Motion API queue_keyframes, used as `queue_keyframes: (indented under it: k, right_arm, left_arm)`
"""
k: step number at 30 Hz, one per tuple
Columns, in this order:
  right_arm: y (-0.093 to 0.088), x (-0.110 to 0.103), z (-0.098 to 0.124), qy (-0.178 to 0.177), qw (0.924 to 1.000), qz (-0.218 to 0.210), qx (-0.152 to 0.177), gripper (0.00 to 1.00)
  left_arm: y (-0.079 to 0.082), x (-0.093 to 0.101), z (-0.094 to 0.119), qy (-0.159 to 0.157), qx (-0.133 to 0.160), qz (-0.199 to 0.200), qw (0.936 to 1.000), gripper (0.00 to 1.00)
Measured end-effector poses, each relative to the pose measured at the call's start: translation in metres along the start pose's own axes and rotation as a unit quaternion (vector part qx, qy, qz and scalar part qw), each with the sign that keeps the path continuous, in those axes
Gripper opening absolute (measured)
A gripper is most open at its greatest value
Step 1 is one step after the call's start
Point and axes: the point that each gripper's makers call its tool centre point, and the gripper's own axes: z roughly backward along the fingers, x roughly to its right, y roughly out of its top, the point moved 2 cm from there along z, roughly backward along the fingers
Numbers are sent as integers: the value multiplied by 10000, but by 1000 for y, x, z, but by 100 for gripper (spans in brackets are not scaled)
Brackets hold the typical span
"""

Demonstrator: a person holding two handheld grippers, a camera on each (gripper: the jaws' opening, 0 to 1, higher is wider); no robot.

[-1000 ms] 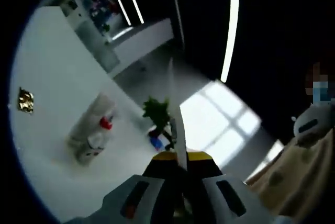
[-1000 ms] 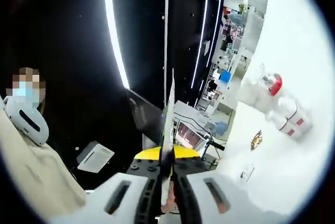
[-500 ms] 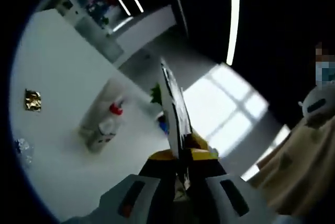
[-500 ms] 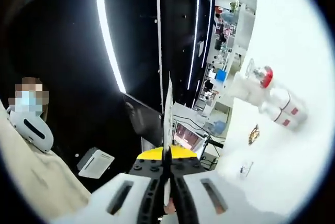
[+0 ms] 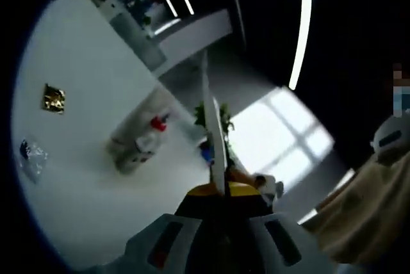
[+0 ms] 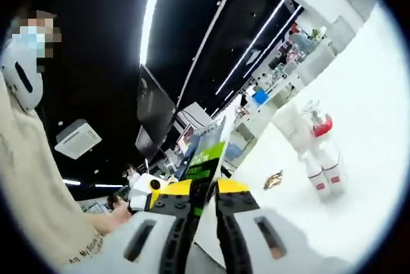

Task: Arrange the skincare products in the storage area until every visible bottle or jar stands upright without overlapping.

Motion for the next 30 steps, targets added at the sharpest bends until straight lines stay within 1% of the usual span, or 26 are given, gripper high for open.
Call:
queue_keyframes:
  k: [1,3,4,8,10,12,20,24,30]
  right_arm:
    - [-1,1,0,-6,10000,36,-36,15]
    - [-6,4,-1,-52,9997,55,-218,19]
    - [-7,5,-1,-63,9996,153,-225,21]
    - [-8,8,-1,-86,9996,82,-246,28]
    - [-11,11,-1,-144,9991,165,-358,31]
    - [-11,15,-1,-201,9989,169,-378,36]
    - [-12,29,2,-450,9977,239,-443,47]
    - [-13,39,6,-647,9961,320,-507,58]
    - [-13,48,10,-830,9941,389,-581,64]
  left_arm:
    - [-1,-2,0,19,-1,10,10000,0]
    - [-2,-6,0,71,0,51,10000,0]
    - [-2,-9,0,103,7,74,9999,0]
    - [1,-16,1,197,45,113,9997,0]
    - [2,-21,3,283,54,138,9995,0]
    - [3,-29,6,425,55,166,9989,0]
    - [4,-62,12,855,41,298,9959,0]
    - [7,-77,13,1044,65,379,9938,0]
    - [8,-100,12,1288,19,507,9904,0]
